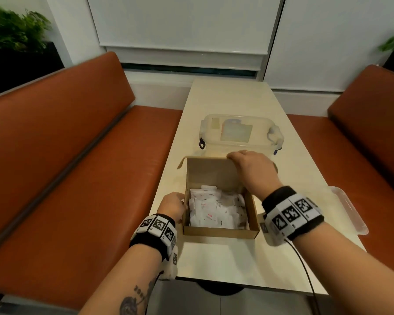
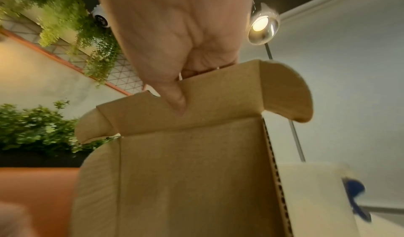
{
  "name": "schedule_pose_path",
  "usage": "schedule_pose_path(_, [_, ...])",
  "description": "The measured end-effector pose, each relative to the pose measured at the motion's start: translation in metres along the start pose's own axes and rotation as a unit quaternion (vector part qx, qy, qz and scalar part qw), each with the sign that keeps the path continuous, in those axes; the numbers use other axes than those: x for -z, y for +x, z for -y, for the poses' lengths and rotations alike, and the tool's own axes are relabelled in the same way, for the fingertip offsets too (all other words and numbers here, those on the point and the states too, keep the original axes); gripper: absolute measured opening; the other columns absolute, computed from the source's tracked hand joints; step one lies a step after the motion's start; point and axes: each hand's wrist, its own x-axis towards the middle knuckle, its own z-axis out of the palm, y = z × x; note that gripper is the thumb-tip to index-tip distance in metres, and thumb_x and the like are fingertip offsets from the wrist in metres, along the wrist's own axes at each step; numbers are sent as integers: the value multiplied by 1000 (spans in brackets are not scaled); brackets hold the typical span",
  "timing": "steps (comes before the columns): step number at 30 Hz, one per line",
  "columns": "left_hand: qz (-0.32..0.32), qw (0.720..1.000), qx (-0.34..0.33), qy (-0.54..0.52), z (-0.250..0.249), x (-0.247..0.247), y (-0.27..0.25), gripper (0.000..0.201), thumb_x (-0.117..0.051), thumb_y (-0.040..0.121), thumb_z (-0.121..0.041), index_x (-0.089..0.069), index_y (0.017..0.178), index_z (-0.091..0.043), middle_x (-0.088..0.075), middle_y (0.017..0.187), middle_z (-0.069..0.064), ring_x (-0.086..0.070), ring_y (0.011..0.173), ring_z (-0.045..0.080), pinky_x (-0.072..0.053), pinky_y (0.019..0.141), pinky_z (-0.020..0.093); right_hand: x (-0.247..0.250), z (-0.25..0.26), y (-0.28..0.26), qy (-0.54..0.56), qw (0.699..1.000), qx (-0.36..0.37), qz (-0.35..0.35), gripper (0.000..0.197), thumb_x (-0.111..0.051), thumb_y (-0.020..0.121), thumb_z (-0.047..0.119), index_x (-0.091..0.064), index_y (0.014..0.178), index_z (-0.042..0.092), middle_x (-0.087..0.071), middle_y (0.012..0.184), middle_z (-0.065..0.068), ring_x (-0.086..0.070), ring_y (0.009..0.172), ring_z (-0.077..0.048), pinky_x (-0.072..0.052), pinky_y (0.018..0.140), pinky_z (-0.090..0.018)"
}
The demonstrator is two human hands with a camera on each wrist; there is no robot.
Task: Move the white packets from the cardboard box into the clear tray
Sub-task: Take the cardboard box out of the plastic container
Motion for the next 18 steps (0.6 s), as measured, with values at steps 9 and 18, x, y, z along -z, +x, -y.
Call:
schedule_pose_path(9, [51, 992, 3, 112, -7, -4, -9, 46, -44, 91, 6, -48, 136, -6, -56, 128, 18, -56, 116, 34, -49, 96, 41, -3, -32, 53, -11, 998, -57, 24, 38, -41, 92, -1, -54, 125, 12, -60, 110, -15, -56, 105, -34, -46, 88, -44])
schedule_pose_path(18, [72, 984, 21, 164, -12, -8, -19, 39, -39, 96, 1, -43, 135, -2, -54, 128, 20, -57, 114, 33, -48, 96, 42, -19, -32, 72, -32, 999, -36, 8, 44, -40, 94, 1, -52, 132, 20, -58, 120, -11, -50, 112, -31, -39, 89, -40])
